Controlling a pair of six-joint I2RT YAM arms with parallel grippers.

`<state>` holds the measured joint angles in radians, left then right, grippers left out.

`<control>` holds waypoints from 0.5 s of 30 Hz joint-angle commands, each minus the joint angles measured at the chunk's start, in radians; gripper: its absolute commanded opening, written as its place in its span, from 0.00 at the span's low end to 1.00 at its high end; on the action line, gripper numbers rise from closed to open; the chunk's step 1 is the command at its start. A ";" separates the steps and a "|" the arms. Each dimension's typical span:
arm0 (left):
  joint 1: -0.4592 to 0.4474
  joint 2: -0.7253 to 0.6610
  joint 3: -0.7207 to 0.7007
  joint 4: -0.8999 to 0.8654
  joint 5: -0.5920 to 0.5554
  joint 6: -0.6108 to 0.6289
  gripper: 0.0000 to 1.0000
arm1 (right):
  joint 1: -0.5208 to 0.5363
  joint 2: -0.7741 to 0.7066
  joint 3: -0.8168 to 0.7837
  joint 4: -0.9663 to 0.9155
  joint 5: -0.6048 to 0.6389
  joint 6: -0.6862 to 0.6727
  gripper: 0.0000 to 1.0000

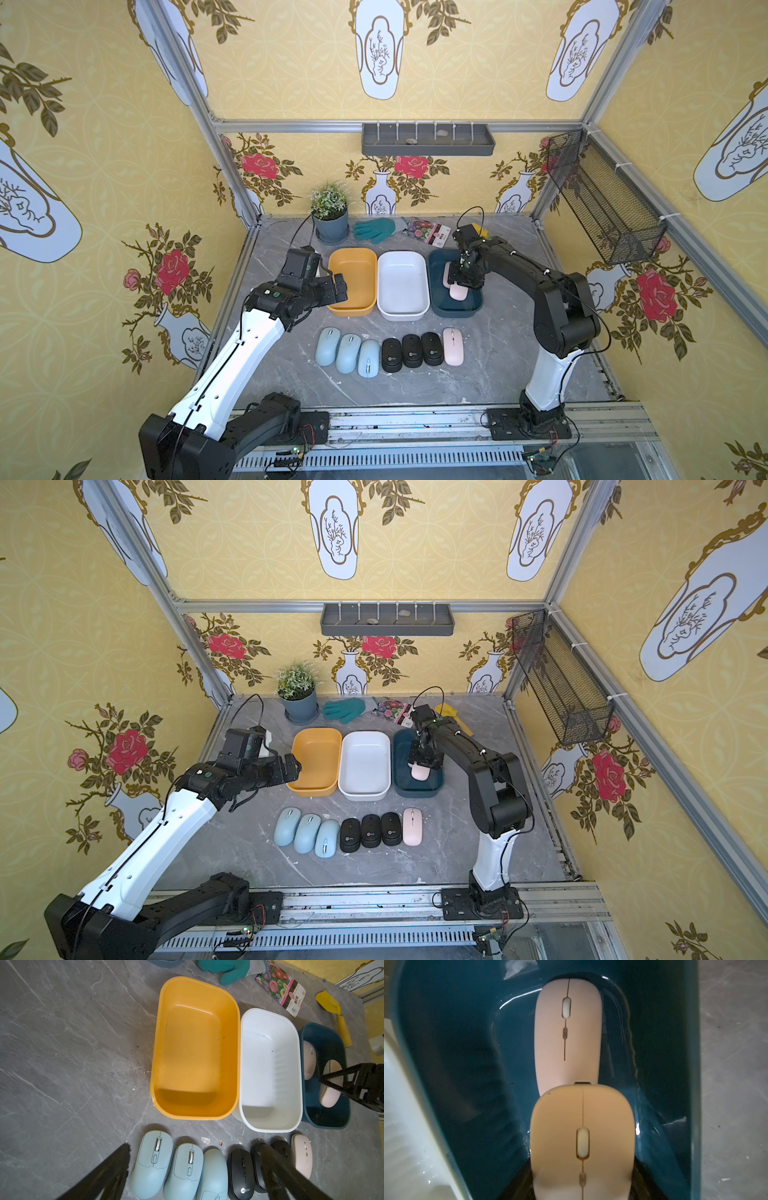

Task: Place the mice by color into the storage box
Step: Place the mouse in the storage box.

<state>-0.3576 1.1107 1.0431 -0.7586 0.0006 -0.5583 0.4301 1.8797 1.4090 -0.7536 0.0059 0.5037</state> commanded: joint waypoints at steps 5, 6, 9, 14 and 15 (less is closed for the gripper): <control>0.000 0.009 -0.015 0.035 0.009 -0.003 0.99 | 0.047 0.058 0.035 0.014 0.028 -0.013 0.49; 0.000 0.008 -0.017 0.036 0.007 -0.003 0.99 | 0.055 0.066 0.040 0.013 0.026 -0.014 0.49; 0.000 0.005 -0.021 0.035 0.006 -0.003 0.99 | 0.065 0.085 0.049 0.010 0.027 -0.009 0.50; 0.000 -0.005 -0.028 0.035 -0.001 -0.002 0.99 | 0.065 0.102 0.054 0.005 0.035 -0.006 0.51; 0.001 -0.006 -0.028 0.036 -0.001 -0.002 0.99 | 0.065 0.105 0.056 0.003 0.037 -0.006 0.51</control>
<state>-0.3576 1.1084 1.0222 -0.7361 0.0036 -0.5583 0.4934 1.9797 1.4574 -0.7517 0.0200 0.4969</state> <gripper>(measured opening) 0.987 0.576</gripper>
